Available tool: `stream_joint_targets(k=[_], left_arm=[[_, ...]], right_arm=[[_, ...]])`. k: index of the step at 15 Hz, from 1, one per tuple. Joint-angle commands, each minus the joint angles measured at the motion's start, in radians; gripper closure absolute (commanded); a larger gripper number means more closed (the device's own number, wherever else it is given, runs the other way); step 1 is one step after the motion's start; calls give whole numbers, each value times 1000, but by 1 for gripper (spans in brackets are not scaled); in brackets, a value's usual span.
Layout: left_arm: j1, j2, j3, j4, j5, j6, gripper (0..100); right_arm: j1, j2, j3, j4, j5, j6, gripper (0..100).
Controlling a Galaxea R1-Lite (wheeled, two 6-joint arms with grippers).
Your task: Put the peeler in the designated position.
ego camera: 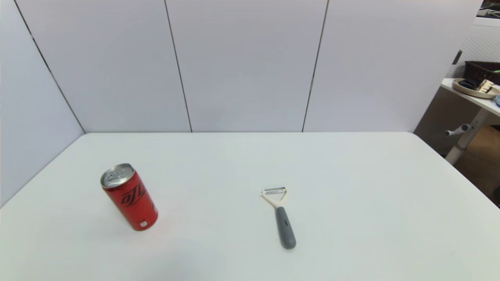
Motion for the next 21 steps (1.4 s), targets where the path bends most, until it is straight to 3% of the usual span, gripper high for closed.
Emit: stream_joint_targets(k=[1,16,21], left_arm=[[0,0,0,0,0,-1,0],[0,2,0,1,2,4,0],[-12,213,-91,-48,-2,68,0]], right_arm=[[1,2,0,-1,0,0,0],[1,2,0,-1,0,0,0],[1,2,0,1,0,0,0]])
